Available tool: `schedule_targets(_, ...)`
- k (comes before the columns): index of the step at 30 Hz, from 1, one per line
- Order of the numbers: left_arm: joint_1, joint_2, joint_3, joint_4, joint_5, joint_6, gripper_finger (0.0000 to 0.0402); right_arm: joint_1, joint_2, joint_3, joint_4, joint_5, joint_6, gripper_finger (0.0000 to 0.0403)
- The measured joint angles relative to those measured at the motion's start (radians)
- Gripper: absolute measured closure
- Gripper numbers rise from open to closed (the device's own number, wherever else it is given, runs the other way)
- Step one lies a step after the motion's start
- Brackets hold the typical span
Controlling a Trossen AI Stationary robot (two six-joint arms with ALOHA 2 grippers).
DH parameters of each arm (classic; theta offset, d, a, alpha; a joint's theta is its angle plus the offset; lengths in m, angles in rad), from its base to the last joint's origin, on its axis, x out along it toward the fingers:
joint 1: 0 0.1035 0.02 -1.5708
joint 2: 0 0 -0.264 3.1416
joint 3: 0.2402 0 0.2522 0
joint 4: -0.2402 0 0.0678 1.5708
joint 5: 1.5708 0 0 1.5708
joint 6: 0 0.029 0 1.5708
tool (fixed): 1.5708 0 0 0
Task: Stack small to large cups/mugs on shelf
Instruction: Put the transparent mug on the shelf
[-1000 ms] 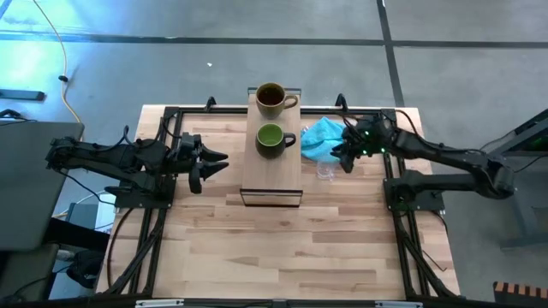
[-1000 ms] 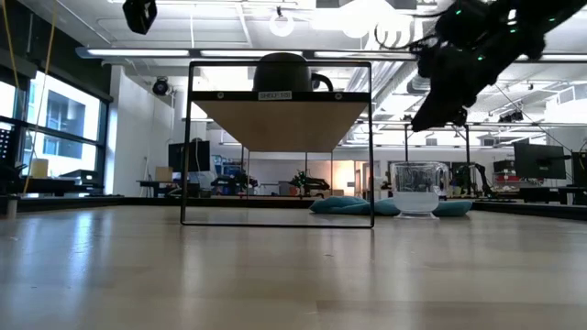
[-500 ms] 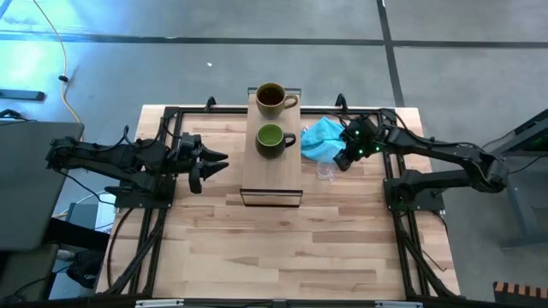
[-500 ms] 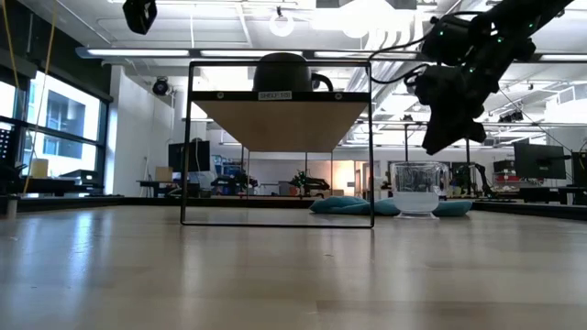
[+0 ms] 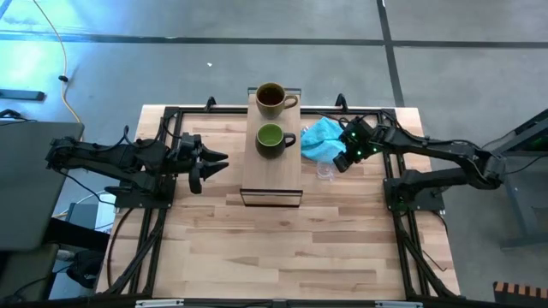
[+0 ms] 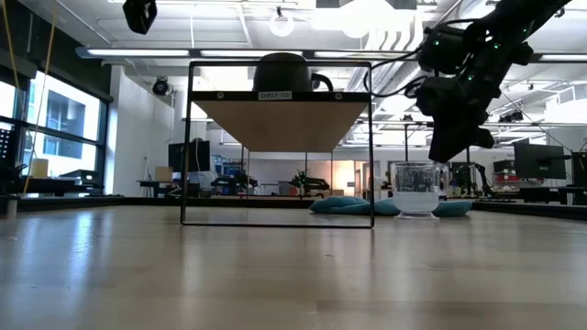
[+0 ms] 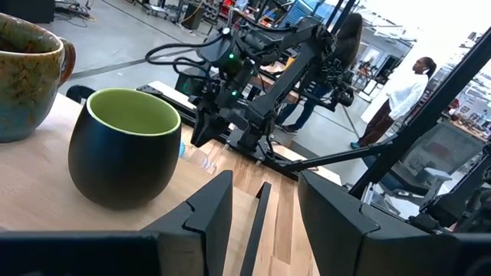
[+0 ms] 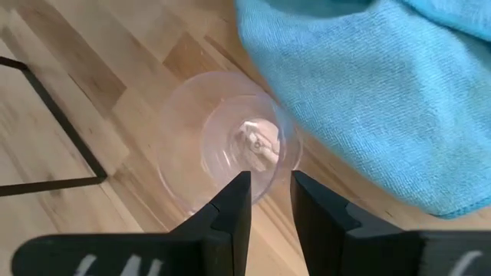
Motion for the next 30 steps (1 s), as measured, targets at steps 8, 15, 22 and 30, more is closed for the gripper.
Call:
schedule_targets(8, 0.000, 0.000, 0.000, 0.000, 0.000, -0.005, 0.0263, 0.018, 0.036, 0.000, 0.029, -0.001, -0.001, 0.0321)
schedule_targets(15, 0.000, 0.000, 0.000, 0.000, 0.000, -0.005, 0.0263, 0.018, 0.060, 0.000, 0.034, 0.000, -0.001, 0.0321)
schedule_targets(22, 0.000, 0.000, 0.000, 0.000, 0.000, -0.005, 0.0263, 0.018, 0.060, 0.000, 0.036, 0.010, -0.002, 0.0321)
schedule_targets(30, 0.000, 0.000, 0.000, 0.000, 0.000, -0.006, 0.0263, 0.018, 0.060, 0.000, 0.037, 0.034, -0.003, 0.0338)
